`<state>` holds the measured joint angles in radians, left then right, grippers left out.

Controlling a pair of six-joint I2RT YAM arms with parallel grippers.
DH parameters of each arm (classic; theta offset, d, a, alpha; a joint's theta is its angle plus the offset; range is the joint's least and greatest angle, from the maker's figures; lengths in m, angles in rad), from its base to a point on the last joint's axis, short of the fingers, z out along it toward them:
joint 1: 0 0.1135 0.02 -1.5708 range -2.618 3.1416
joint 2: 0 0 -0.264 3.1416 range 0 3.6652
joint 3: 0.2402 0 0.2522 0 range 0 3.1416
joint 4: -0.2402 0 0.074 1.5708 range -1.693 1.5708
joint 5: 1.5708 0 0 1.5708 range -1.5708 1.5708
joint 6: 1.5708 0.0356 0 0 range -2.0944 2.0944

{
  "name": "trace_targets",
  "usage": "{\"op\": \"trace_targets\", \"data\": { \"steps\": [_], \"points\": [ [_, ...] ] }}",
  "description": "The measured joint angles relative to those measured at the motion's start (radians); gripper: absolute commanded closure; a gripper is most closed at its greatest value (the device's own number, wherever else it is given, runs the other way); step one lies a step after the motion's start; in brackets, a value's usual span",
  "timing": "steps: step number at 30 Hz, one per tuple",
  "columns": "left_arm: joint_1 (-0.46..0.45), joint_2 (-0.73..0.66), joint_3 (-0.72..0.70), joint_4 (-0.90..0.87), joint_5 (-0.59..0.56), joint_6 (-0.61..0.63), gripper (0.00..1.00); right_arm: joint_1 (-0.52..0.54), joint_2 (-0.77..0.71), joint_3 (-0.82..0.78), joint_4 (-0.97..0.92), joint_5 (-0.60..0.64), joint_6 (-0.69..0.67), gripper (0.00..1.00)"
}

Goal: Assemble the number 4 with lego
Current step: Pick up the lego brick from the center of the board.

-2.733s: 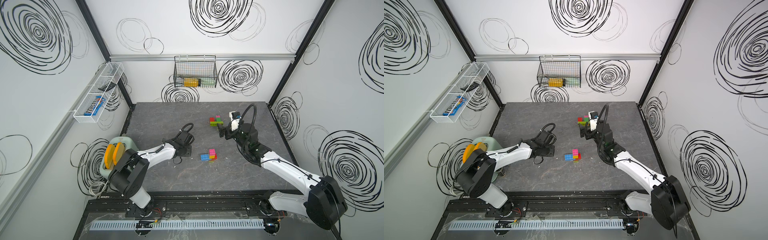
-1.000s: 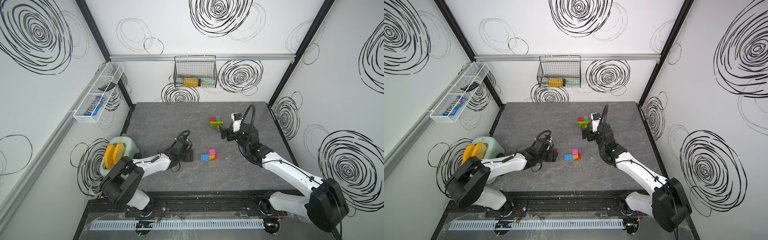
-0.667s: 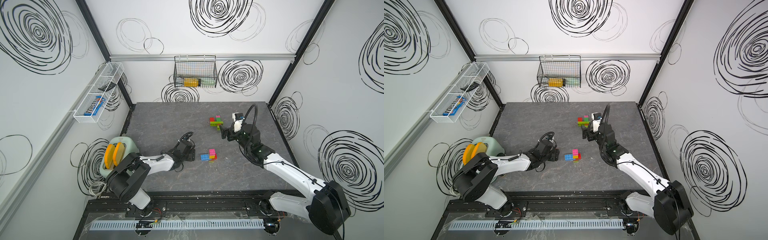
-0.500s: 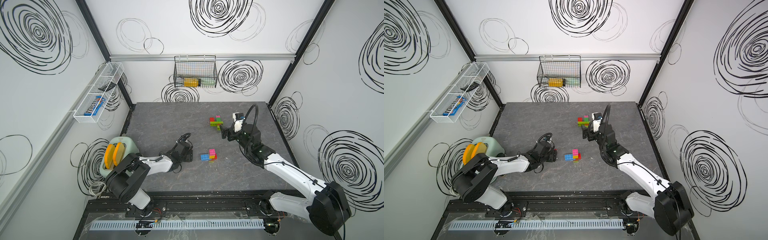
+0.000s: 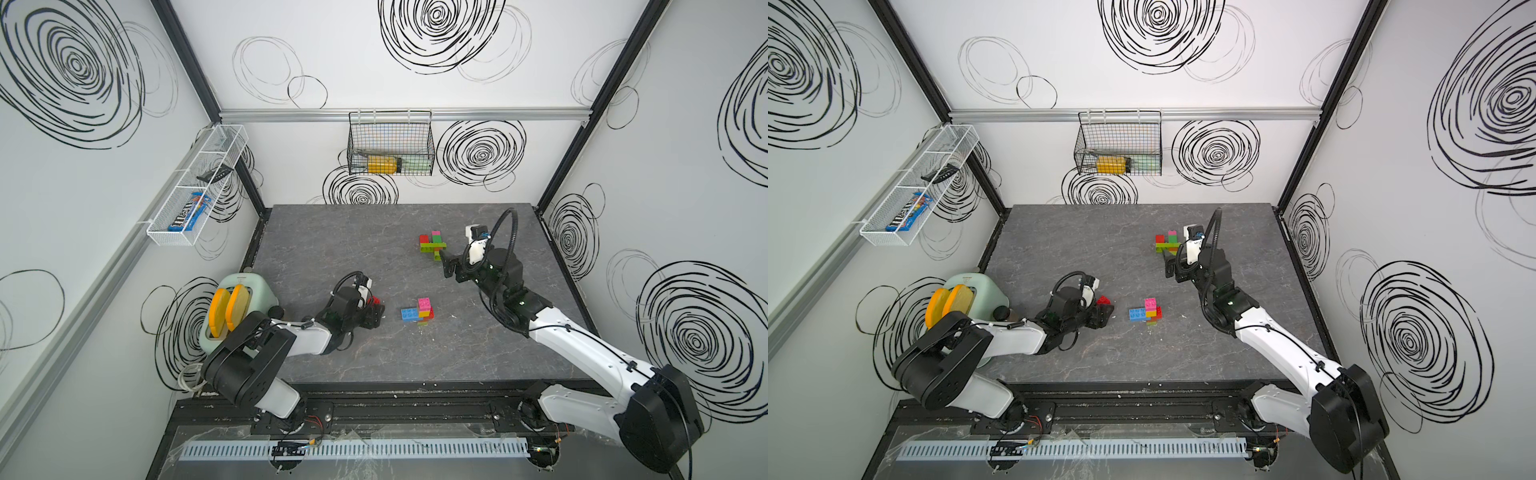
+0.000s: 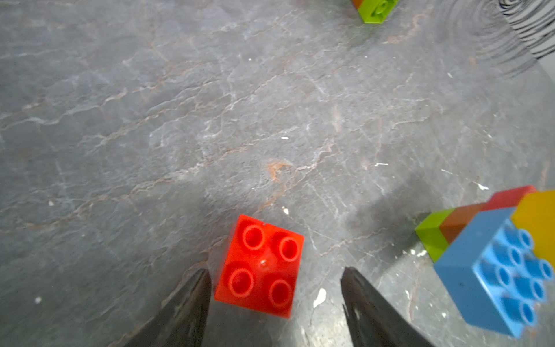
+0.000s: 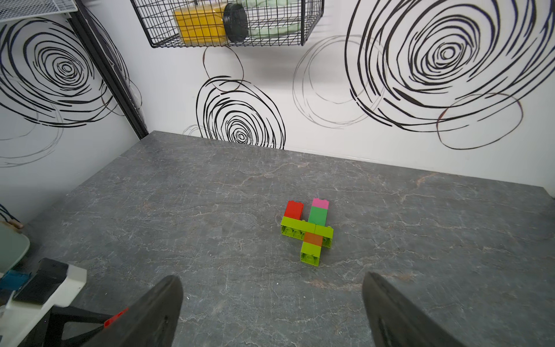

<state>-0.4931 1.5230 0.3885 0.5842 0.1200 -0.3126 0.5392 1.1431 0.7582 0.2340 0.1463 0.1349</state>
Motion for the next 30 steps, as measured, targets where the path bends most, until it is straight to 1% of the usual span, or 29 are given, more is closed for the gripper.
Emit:
{"op": "trace_targets", "data": {
  "steps": [3,6,9,12,22,30],
  "points": [
    [0.015,0.016,-0.061,0.145,0.021,0.049,0.32,0.0,-0.013,0.0,0.0,-0.008,-0.01,0.03],
    [0.018,0.028,-0.129,0.282,0.011,0.091,0.34,0.0,-0.021,0.0,0.001,-0.011,-0.02,0.03],
    [0.018,0.049,-0.166,0.376,0.009,0.119,0.38,0.0,-0.022,0.0,0.001,-0.015,-0.027,0.03],
    [0.017,0.082,-0.166,0.442,0.01,0.138,0.4,0.0,-0.022,0.0,0.0,-0.018,-0.035,0.02],
    [-0.009,0.172,-0.165,0.583,0.009,0.191,0.49,0.0,-0.022,0.0,0.0,-0.026,-0.058,0.03],
    [-0.011,0.204,-0.138,0.598,0.002,0.201,0.5,0.0,-0.025,0.0,0.001,-0.029,-0.077,0.03]
  ]
}}
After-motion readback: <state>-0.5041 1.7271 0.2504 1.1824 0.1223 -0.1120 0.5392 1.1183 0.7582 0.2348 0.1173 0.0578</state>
